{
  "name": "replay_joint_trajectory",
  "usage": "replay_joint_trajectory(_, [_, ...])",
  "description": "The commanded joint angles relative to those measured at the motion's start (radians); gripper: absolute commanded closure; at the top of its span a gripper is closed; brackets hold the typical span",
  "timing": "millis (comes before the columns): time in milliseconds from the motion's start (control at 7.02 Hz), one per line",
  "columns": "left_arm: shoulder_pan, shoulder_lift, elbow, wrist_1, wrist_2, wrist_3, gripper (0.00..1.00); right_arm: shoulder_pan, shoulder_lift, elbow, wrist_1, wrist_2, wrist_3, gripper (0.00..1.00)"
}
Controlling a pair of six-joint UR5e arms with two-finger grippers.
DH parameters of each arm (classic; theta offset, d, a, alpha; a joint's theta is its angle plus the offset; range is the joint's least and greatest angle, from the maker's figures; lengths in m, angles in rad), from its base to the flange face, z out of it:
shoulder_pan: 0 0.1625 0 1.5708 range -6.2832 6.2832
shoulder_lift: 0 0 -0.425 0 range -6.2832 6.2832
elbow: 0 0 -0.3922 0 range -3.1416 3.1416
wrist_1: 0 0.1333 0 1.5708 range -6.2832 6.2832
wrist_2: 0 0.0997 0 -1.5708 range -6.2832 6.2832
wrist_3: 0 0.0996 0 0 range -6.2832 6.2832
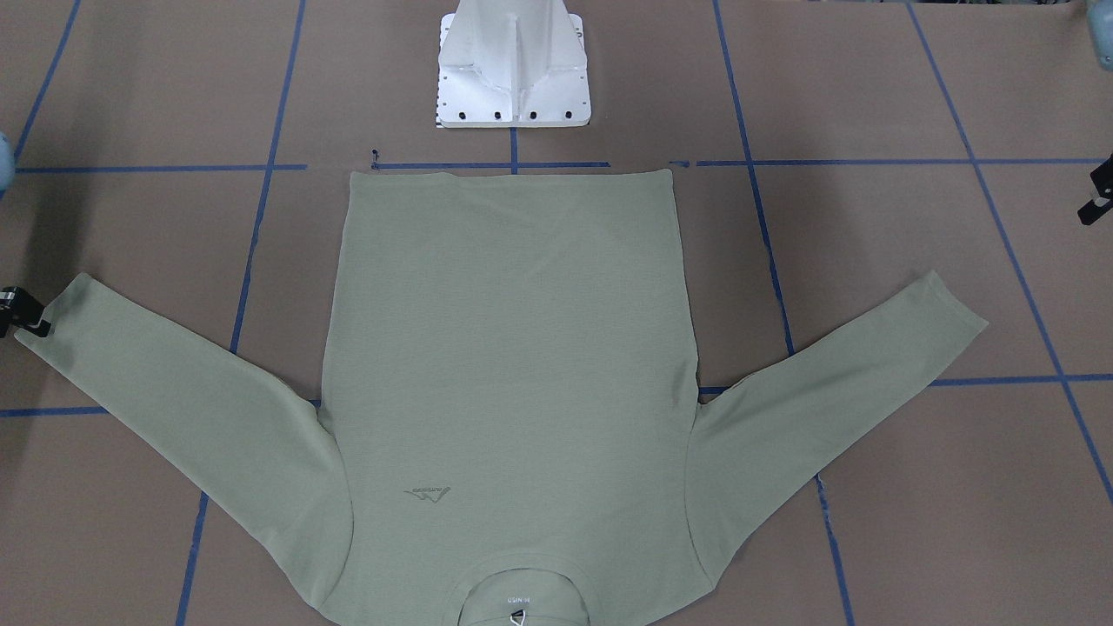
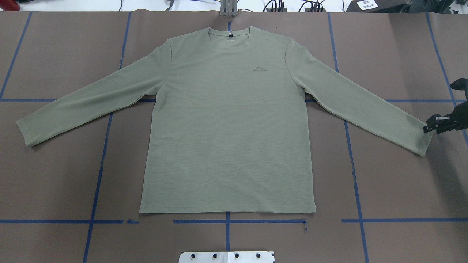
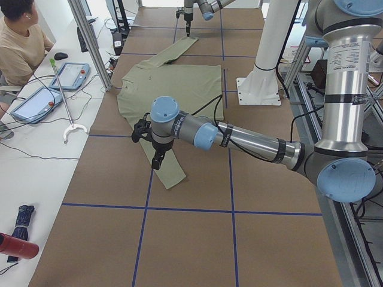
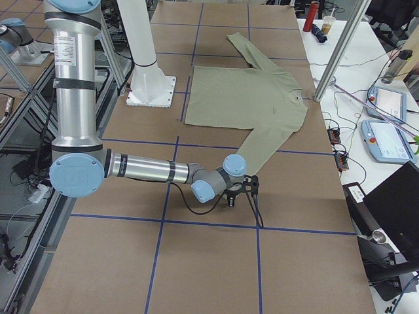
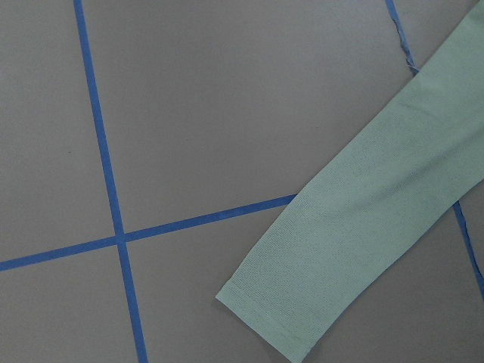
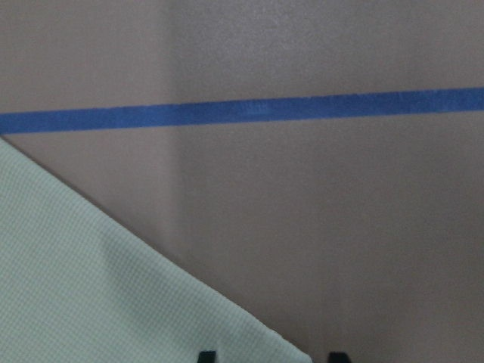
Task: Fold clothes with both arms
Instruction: 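Lower the right gripper to the cuff of the nearer sleeve and grasp it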
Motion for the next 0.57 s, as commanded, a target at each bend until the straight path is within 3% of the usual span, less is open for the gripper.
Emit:
replay_joint_trajectory(0, [0.000, 0.001, -0.002, 0.000, 0.012, 0.000, 0.00, 0.001, 0.012, -0.006, 0.000, 0.010, 0.001, 1.00])
replay_joint_trajectory(142, [0.000, 0.001, -0.004, 0.000, 0.012, 0.000, 0.00, 0.005, 0.010, -0.006, 0.000, 0.016, 0.001, 1.00])
replay_joint_trajectory(427, [0.000, 0.001, -0.005, 0.002, 0.008, -0.001, 0.00, 0.079, 0.038, 0.034, -0.011, 0.193, 0.013, 1.00])
